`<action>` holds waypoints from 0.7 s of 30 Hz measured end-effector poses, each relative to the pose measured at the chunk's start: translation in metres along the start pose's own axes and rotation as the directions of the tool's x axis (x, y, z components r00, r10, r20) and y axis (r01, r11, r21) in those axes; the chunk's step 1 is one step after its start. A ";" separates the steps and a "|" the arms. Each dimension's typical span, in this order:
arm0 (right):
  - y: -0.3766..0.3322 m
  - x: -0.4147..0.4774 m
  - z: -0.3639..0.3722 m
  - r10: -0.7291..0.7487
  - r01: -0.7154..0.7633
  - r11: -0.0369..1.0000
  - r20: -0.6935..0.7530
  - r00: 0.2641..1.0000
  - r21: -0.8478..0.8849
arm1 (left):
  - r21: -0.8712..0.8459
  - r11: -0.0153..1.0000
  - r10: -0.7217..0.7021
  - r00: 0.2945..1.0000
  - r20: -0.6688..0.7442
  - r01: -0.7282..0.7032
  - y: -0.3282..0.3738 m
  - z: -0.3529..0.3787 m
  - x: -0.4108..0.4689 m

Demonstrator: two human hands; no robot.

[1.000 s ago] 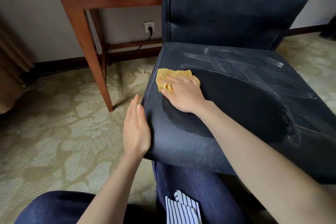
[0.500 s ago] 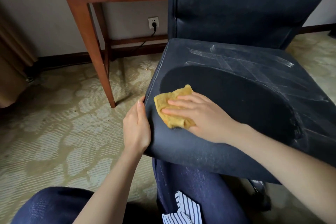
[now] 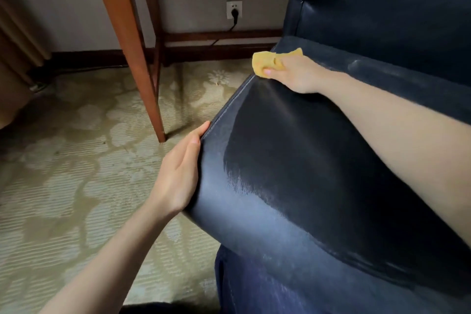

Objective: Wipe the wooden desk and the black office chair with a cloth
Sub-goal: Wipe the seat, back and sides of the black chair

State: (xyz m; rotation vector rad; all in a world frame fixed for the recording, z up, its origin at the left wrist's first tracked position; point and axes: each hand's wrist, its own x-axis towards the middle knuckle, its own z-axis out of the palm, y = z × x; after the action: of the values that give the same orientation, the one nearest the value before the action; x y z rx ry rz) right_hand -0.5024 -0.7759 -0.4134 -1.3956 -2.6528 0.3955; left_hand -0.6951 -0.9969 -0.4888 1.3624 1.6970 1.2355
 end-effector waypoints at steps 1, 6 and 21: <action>0.008 0.016 0.000 0.025 -0.026 0.999 -0.017 1.000 -0.034 | -0.009 1.000 0.012 1.000 0.015 -0.012 -0.001 -0.001 0.005; 0.014 0.070 -0.002 0.149 -0.150 0.974 -0.019 0.989 -0.171 | -0.095 0.995 0.013 0.997 0.074 -0.006 -0.009 -0.006 0.023; -0.039 -0.013 0.021 -0.081 0.090 0.988 0.080 0.994 -0.122 | 0.333 0.940 -0.111 0.989 0.099 0.072 0.014 -0.011 0.008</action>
State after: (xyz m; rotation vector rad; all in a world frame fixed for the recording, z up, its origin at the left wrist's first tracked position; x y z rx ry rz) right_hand -0.5306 -0.8114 -0.4218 -1.3184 -2.8314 0.2811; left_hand -0.7014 -0.9921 -0.4709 1.4948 1.9195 0.8272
